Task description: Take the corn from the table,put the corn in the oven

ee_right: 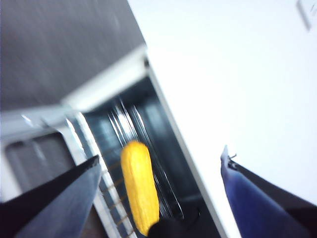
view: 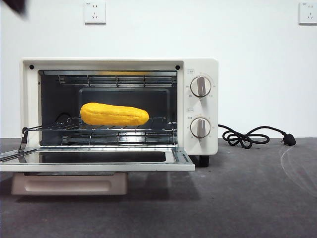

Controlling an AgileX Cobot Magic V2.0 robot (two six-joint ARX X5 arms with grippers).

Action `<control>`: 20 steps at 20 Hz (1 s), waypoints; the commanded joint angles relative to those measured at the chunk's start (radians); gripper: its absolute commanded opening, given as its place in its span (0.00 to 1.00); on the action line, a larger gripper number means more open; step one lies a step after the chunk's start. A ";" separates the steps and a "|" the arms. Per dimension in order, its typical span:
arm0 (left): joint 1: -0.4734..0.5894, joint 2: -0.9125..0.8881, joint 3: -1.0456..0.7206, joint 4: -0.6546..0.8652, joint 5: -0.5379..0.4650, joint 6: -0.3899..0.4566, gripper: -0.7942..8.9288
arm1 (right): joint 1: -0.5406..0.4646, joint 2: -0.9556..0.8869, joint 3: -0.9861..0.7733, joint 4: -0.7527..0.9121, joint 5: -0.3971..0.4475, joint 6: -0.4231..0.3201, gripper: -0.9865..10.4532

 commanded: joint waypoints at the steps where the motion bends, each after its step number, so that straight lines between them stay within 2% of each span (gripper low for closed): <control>1: -0.004 0.012 -0.009 -0.001 -0.060 -0.008 0.08 | 0.081 -0.067 -0.005 -0.071 0.008 0.088 0.40; 6: -0.028 0.040 -0.057 0.003 -0.149 -0.006 0.08 | 0.176 -0.180 -0.005 -0.275 0.012 0.240 0.28; 10: -0.065 0.073 -0.132 0.024 -0.193 -0.012 0.08 | 0.193 -0.265 -0.005 -0.502 0.032 0.426 0.24; 12: -0.082 0.089 -0.174 0.056 -0.189 -0.011 0.08 | 0.193 -0.305 -0.005 -0.616 0.034 0.520 0.20; 15: -0.115 0.119 -0.233 0.110 -0.182 0.002 0.07 | 0.191 -0.365 -0.005 -0.767 0.034 0.631 0.08; 20: -0.158 0.180 -0.287 0.193 -0.064 0.116 0.07 | 0.190 -0.479 -0.005 -0.903 0.030 0.739 0.08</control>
